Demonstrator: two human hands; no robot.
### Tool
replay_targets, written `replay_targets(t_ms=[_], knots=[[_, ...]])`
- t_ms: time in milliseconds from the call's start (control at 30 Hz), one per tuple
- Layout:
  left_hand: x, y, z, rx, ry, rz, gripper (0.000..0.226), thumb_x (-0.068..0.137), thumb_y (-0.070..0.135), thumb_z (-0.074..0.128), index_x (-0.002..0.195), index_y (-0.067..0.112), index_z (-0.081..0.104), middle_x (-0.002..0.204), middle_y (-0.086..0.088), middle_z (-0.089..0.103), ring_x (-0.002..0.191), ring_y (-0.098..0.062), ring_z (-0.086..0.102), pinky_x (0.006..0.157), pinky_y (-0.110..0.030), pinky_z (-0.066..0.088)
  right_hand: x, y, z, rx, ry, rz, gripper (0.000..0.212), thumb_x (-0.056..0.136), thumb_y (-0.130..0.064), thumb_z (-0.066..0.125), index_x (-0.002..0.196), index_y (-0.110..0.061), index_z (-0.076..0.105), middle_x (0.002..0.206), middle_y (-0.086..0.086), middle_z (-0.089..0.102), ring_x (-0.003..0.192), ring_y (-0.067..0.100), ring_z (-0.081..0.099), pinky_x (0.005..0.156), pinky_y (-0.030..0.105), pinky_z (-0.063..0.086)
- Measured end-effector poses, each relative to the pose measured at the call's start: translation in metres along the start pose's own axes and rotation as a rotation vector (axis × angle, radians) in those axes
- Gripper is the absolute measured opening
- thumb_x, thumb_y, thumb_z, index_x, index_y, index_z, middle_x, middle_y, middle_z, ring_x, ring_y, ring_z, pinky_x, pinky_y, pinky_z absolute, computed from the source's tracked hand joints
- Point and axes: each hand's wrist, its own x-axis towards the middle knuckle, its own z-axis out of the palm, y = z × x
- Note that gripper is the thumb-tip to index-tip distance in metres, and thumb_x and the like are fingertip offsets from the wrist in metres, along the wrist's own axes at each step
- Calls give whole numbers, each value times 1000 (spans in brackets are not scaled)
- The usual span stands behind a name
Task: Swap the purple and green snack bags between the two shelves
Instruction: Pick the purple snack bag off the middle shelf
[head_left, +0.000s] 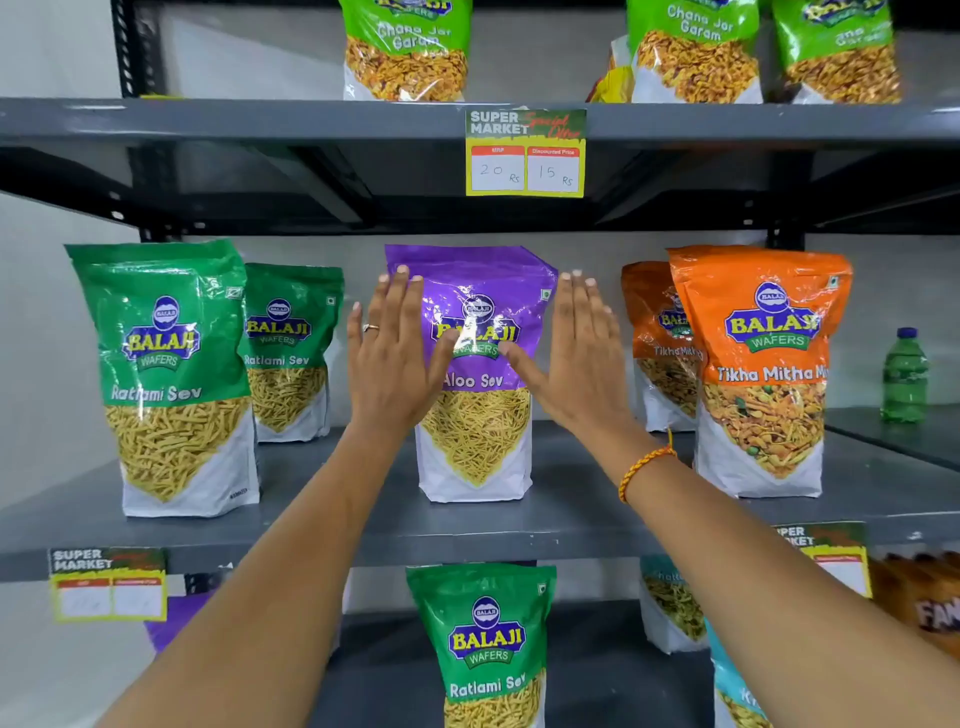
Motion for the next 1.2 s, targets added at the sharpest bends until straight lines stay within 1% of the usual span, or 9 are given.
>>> replay_targets(t_ms=[167, 233, 367, 467, 567, 767, 933, 1033, 1200], knots=[[-22, -18, 5, -654, -280, -495, 103, 68, 58, 65, 144, 17, 9, 155, -7, 22, 141, -20, 24, 113, -39, 23, -14, 4, 17, 580, -283, 414, 115, 63, -67, 64, 145, -14, 3, 158, 10, 13, 144, 25, 18, 114, 41, 24], [-35, -26, 12, -868, -441, -685, 105, 61, 57, 71, 141, 13, 20, 146, -9, 38, 135, -22, 36, 109, -36, 31, -21, 8, 27, 745, -398, 558, 100, 64, -57, 71, 140, -13, 23, 148, 8, 36, 134, 24, 38, 105, 34, 38], [-56, -39, 28, -980, -705, -641, 39, 71, 34, 72, 106, 23, 58, 104, 6, 66, 101, -12, 62, 104, -40, 44, -36, 9, 47, 963, -517, 504, 44, 65, -26, 81, 104, -19, 62, 103, 1, 68, 98, 17, 63, 66, 7, 51], [-63, -35, 32, -1030, -628, -678, 31, 78, 18, 67, 108, 15, 61, 105, -4, 68, 100, -19, 63, 95, -33, 51, -42, 7, 51, 1019, -449, 545, 33, 63, -20, 82, 91, -21, 65, 102, 5, 69, 93, 18, 65, 77, 24, 52], [-66, -30, 25, -1070, -571, -682, 26, 78, 12, 67, 103, 17, 62, 93, 8, 70, 89, -9, 64, 75, -13, 53, -45, 6, 47, 1035, -419, 564, 30, 61, -19, 83, 84, -23, 64, 102, 7, 69, 95, 20, 65, 84, 31, 51], [-79, -25, -21, -1037, -552, -633, 24, 69, 26, 74, 91, 30, 67, 83, 18, 74, 92, -9, 67, 89, -28, 51, -61, -11, 13, 1022, -408, 494, 34, 55, -27, 86, 84, -22, 68, 100, 4, 73, 92, 13, 67, 85, 32, 54], [-109, -15, -97, -1003, -475, -599, 57, 54, 45, 79, 104, 20, 66, 94, 13, 76, 98, -9, 67, 85, -20, 54, -95, -45, -28, 1097, -414, 376, 36, 53, -30, 86, 83, -24, 69, 90, -8, 74, 87, 6, 69, 82, 30, 55], [-141, -5, -140, -966, -420, -623, 52, 51, 37, 81, 99, 22, 66, 88, 18, 76, 89, -1, 67, 74, -12, 51, -124, -63, -45, 1155, -475, 324, 40, 49, -38, 86, 84, -28, 69, 88, -12, 74, 87, 4, 69, 82, 31, 56], [-213, 1, -185, -827, -365, -756, 66, 42, 57, 81, 98, 24, 67, 91, 12, 76, 88, -7, 67, 79, -22, 55, -193, -78, -45, 1293, -631, 309, 47, 50, -36, 85, 93, -27, 69, 91, -14, 76, 88, 2, 68, 78, 25, 56]])
